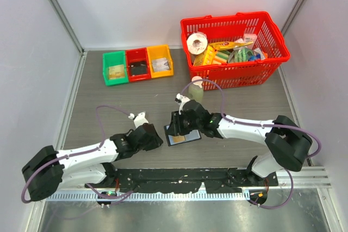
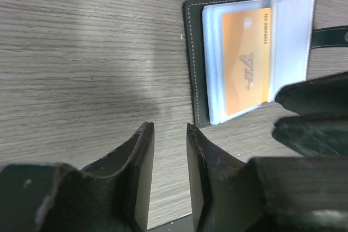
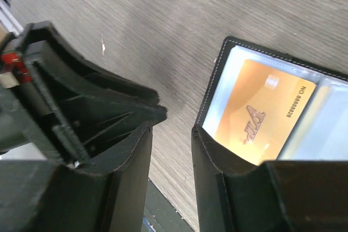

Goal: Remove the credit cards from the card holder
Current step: Open the card holder at the center of the board, then remove the credit card from the card holder.

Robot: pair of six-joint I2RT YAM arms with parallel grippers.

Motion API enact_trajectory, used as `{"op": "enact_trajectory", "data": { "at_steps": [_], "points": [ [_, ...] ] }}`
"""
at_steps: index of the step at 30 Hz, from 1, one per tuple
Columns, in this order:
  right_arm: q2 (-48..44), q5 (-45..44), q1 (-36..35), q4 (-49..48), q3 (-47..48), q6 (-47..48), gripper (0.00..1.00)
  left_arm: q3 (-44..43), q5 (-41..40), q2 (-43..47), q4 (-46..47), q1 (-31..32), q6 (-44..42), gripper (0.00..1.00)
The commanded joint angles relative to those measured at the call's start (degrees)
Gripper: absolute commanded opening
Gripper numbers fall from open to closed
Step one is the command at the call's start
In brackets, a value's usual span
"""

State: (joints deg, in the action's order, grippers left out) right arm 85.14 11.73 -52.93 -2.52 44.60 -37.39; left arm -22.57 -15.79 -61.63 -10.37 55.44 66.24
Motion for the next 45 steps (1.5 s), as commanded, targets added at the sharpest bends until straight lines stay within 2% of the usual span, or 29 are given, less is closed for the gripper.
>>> {"op": "enact_trajectory", "data": {
  "at_steps": [1, 4, 8, 16, 23, 31, 37, 45],
  "points": [
    [-2.1, -4.0, 1.4, 0.5, 0.3, 1.5, 0.4, -0.6, -1.9, 5.1, -2.8, 0.2, 0.1, 0.36],
    [-3.6, -1.8, 4.0, -0.8, -2.0, 1.8, 0.4, -3.1, -1.0, 5.7, -0.3, 0.2, -2.2, 0.37],
    [-3.8, 2.6, 7.4, -5.1, -5.7, 1.3, 0.4, -6.7, 1.5, 1.5, 5.2, -0.2, -5.1, 0.35],
    [-1.8, 8.0, 11.5, -13.6, -11.5, -1.5, 0.4, -10.3, 6.6, -12.9, 11.9, -4.1, -7.9, 0.18],
    [1.5, 9.5, 12.0, -18.8, -14.6, -3.3, 0.4, -8.2, 7.3, -19.2, 12.7, -4.6, -6.4, 0.01],
    [2.9, 10.1, 12.1, -22.0, -17.7, -4.4, 0.4, -4.8, 8.5, -22.7, 14.5, -4.6, -3.6, 0.0],
    [2.7, 11.8, 12.7, -25.8, -19.4, -5.8, 0.36, -4.2, 8.6, -23.2, 14.5, -4.6, -3.5, 0.0],
    [1.9, 15.2, 14.3, -32.5, -21.7, -7.9, 0.2, -4.4, 7.5, -23.1, 12.7, -4.6, -3.8, 0.0]
  ]
}}
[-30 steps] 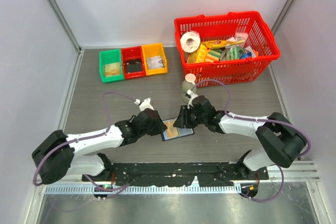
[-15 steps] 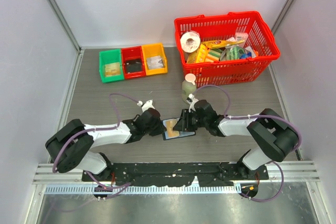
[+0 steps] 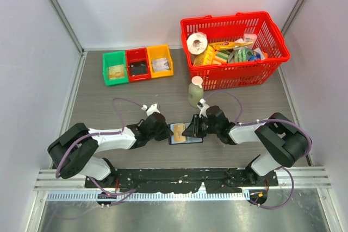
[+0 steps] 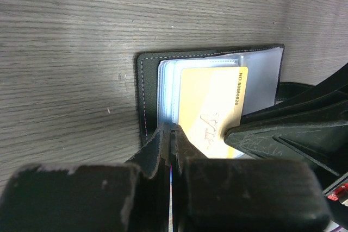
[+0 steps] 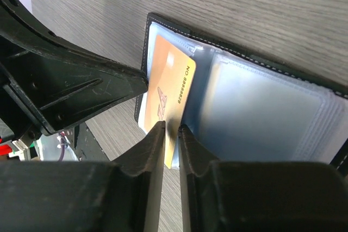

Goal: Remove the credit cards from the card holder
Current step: Remove the credit card from the card holder.

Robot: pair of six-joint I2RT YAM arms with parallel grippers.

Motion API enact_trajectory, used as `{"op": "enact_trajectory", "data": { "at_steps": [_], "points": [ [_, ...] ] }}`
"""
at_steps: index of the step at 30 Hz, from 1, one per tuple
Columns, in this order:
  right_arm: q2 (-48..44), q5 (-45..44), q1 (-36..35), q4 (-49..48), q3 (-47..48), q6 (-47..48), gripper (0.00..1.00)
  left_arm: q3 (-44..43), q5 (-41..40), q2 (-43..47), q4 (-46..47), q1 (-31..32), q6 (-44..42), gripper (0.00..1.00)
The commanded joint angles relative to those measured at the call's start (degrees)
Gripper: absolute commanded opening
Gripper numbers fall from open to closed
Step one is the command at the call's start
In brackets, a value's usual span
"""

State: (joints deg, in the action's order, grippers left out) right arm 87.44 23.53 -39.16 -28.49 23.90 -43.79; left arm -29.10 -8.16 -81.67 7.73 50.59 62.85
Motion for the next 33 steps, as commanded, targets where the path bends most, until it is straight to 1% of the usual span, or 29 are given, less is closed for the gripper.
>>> {"op": "enact_trajectory", "data": {
  "at_steps": [1, 6, 10, 15, 23, 24, 26, 28, 33],
  "points": [
    [-0.5, 3.6, 0.6, -7.1, -1.4, -1.6, 0.18, 2.0, -0.1, -3.1, -5.5, 0.2, -0.4, 0.0],
    [-0.8, 5.2, 2.0, -9.1, -2.5, -2.0, 0.05, 2.2, -0.4, -3.2, -6.0, 0.2, -0.3, 0.0],
    [-0.7, 6.8, 3.6, -11.2, -4.0, -2.7, 0.01, 2.1, -0.7, -3.1, -6.3, 0.2, -0.2, 0.0],
    [-0.9, 8.9, 5.5, -12.6, -5.6, -3.2, 0.01, 2.0, -1.1, -2.7, -6.8, 0.3, -0.2, 0.0],
    [-0.3, 10.0, 6.3, -8.3, -4.9, -1.4, 0.01, 1.5, -0.5, 1.1, -7.6, 0.2, -1.1, 0.0],
    [0.0, 10.2, 6.2, -8.1, -4.7, -1.1, 0.01, 1.2, 0.2, 1.9, -7.6, 0.3, -1.3, 0.03],
    [0.6, 10.5, 6.4, -7.9, -4.4, -0.9, 0.01, 0.5, 1.3, 3.9, -7.2, 0.4, -2.3, 0.14],
    [1.6, 10.7, 6.5, -7.9, -4.0, -0.9, 0.01, -0.3, 2.7, 5.7, -6.5, 0.4, -3.1, 0.21],
    [3.5, 11.0, 6.3, -8.9, -3.5, -0.9, 0.01, -3.2, 5.8, 7.1, -4.7, 0.4, -4.4, 0.22]
  ]
}}
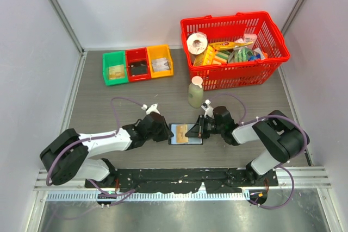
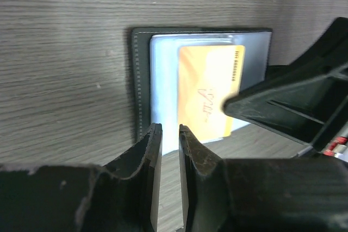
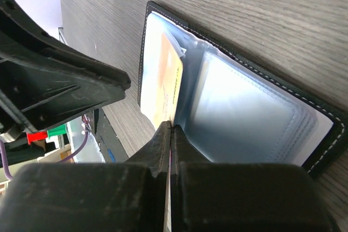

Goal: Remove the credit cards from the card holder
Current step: Remove the credit card from the card holder.

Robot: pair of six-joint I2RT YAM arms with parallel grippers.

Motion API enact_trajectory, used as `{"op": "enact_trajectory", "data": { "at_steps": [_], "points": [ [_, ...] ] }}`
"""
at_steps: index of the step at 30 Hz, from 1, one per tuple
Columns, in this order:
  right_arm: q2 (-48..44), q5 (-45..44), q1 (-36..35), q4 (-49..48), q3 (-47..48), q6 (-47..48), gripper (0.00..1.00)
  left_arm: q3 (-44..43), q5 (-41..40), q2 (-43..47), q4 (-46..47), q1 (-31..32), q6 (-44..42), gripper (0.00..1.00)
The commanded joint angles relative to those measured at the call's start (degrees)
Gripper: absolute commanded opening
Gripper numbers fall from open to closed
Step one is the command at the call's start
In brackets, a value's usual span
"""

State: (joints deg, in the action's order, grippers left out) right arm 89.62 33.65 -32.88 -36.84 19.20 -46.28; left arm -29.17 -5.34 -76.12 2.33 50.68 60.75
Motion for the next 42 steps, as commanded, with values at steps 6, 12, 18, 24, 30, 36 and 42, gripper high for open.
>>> {"op": "enact_trajectory", "data": {
  "at_steps": [6, 12, 18, 24, 30, 36, 42],
  "points": [
    [2.5, 1.1, 0.0, -1.3, 1.4, 1.4, 0.02, -5.3, 5.1, -3.9, 3.2, 0.3, -2.8, 0.18],
    [2.7, 1.2, 0.1, -1.6, 1.1, 1.3, 0.02, -5.2, 6.8, -8.1, 5.1, 0.3, -2.9, 0.11],
    [2.0, 0.9, 0.1, -2.4, 0.3, 0.5, 0.1, -3.9, 3.5, -9.1, 2.4, 0.3, -1.6, 0.0],
    [2.6, 1.9, 0.5, -7.3, -1.1, -1.8, 0.12, -0.5, 2.7, -8.9, 2.8, 0.3, 0.5, 0.0],
    [4.2, 3.4, 0.7, -13.4, -2.2, -5.0, 0.14, 0.6, 2.4, -9.0, 3.2, 0.3, 1.4, 0.0],
    [5.2, 4.3, 1.0, -18.5, -3.3, -7.4, 0.25, 0.5, 2.4, -9.6, 2.9, 0.3, 1.4, 0.0],
    [3.8, 4.1, 1.9, -18.4, -4.1, -7.6, 0.24, 1.1, 2.0, -9.5, 2.9, 0.3, 1.8, 0.0]
  ]
}}
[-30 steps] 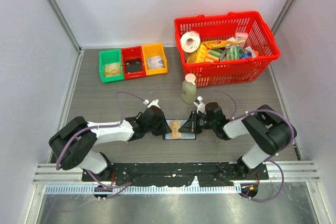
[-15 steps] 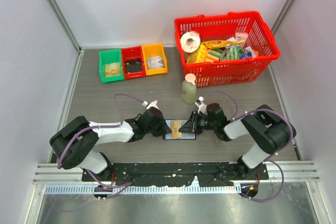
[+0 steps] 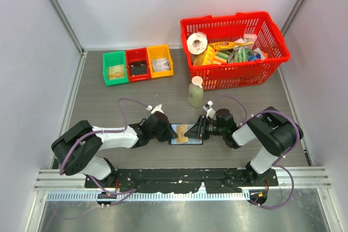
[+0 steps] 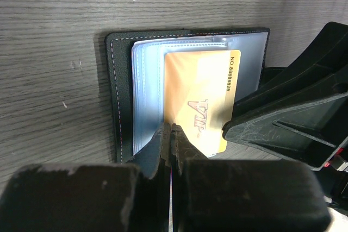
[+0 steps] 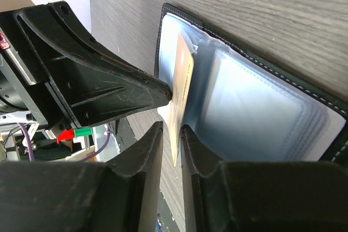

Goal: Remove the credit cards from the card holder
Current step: Remove the credit card from the card holder.

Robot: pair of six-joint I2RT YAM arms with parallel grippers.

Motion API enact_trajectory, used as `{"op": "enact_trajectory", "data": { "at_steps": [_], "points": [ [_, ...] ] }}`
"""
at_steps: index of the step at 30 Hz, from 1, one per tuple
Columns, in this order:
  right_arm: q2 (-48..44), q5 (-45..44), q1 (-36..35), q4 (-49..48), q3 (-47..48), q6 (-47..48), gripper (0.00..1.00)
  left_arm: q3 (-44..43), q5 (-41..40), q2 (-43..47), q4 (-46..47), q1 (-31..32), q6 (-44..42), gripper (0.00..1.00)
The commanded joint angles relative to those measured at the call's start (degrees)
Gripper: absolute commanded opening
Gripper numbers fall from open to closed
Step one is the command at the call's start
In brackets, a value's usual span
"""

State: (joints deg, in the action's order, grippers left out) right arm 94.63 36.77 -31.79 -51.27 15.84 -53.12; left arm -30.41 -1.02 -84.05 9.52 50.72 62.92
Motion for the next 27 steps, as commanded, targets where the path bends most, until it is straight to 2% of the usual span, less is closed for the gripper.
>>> {"op": "enact_trajectory", "data": {
  "at_steps": [1, 3, 8, 12, 20, 27],
  "points": [
    [-1.5, 1.0, 1.0, -3.8, -0.8, -0.6, 0.24, 2.4, -2.3, -1.6, -4.3, 0.2, -0.3, 0.0],
    [-1.6, 1.3, 1.1, -3.3, -0.6, -0.2, 0.18, 2.3, -2.3, -1.6, -4.5, 0.3, -0.3, 0.0],
    [-1.1, 1.5, 1.2, -4.0, -0.7, -0.3, 0.12, 2.4, -2.3, -1.3, -4.7, 0.3, -0.2, 0.0],
    [-1.2, 1.7, 1.4, -4.1, -0.9, -0.3, 0.02, 2.5, -2.6, -1.3, -5.0, 0.3, -0.3, 0.0],
    [-3.4, 3.0, 4.3, -2.5, -2.4, 0.4, 0.01, 2.6, -3.0, -2.0, -5.3, 0.3, 0.1, 0.0],
    [-7.3, 3.0, 6.1, 7.4, -2.1, 4.8, 0.01, 2.6, -3.3, -1.5, -5.5, 0.3, 0.1, 0.0]
  ]
}}
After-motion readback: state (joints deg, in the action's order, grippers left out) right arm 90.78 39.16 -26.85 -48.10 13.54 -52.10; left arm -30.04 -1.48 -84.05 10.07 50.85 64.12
